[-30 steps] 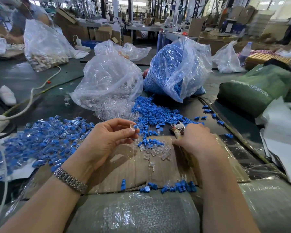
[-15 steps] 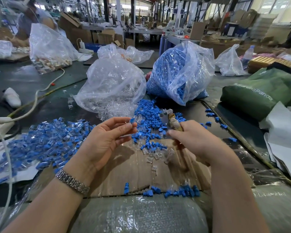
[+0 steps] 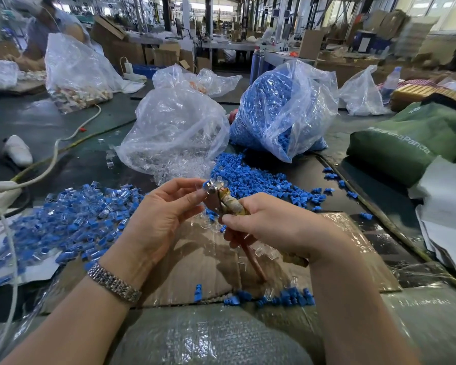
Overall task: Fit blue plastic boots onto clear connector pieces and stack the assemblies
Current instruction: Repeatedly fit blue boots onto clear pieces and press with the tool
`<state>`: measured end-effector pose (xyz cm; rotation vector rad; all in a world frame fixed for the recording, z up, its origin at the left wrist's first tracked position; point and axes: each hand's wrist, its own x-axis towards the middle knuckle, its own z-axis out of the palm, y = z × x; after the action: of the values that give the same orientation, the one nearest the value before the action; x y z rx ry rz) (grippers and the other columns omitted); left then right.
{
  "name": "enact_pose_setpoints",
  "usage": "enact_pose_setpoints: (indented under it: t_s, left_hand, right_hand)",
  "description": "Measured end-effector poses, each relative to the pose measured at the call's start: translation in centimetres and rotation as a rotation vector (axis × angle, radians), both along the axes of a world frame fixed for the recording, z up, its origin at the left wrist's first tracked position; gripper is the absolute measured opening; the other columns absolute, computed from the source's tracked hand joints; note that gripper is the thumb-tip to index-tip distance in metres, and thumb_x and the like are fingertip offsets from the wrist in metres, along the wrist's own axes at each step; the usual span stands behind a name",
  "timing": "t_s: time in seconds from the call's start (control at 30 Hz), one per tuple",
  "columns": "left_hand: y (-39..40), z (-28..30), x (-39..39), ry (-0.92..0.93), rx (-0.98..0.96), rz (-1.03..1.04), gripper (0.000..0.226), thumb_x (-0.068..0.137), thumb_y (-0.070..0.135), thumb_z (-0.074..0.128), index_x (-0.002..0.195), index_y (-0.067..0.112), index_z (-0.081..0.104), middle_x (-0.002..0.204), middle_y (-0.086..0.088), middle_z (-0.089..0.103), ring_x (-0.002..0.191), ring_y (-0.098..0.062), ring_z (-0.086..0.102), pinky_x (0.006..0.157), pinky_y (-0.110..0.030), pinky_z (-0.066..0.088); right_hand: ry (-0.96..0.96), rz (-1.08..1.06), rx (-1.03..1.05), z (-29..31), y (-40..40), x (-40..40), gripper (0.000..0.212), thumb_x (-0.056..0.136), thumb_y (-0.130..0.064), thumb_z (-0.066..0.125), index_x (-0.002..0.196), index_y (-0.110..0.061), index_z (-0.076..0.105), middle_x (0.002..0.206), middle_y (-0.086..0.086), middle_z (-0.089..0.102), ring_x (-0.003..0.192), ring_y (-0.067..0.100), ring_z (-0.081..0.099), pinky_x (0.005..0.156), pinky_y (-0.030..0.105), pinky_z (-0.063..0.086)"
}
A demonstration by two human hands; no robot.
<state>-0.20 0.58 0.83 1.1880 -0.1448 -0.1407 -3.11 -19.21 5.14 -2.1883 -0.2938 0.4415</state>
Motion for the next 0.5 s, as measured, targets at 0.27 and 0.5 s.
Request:
enact_pose_setpoints:
  t_s: [0.27, 0.5]
  left_hand:
    - [-0.12, -0.28, -0.32, -0.165, 0.26, 0.116, 0.016, 0.074, 0.019, 0.076, 0.088, 0.025, 0.081, 0.095, -0.004, 0.078, 0.085, -0.011, 0.069, 0.076, -0.023, 0.056]
    - [0.03, -0.27, -0.33, -0.205, 0.35, 0.17, 0.02, 0.073, 0.025, 0.076, 0.093, 0.025, 0.08, 0.098, -0.003, 0.078, 0.094, -0.017, 0.072, 0.085, -0.032, 0.057]
  right_hand:
    - [-0.04, -0.025, -0.095, -0.7, 0.74, 0.26, 0.034, 0.106, -0.035, 0.052, 0.079, -0.014, 0.055, 0.069, 0.002, 0.064, 0.055, 0.013, 0.061, 0.064, 0.035, 0.056]
    - [-0.067, -0.037, -0.103, -0.76, 0.81, 0.23, 0.035, 0.106, -0.038, 0.052, 0.081, -0.013, 0.055, 0.065, 0.002, 0.064, 0.05, 0.012, 0.062, 0.056, 0.029, 0.053]
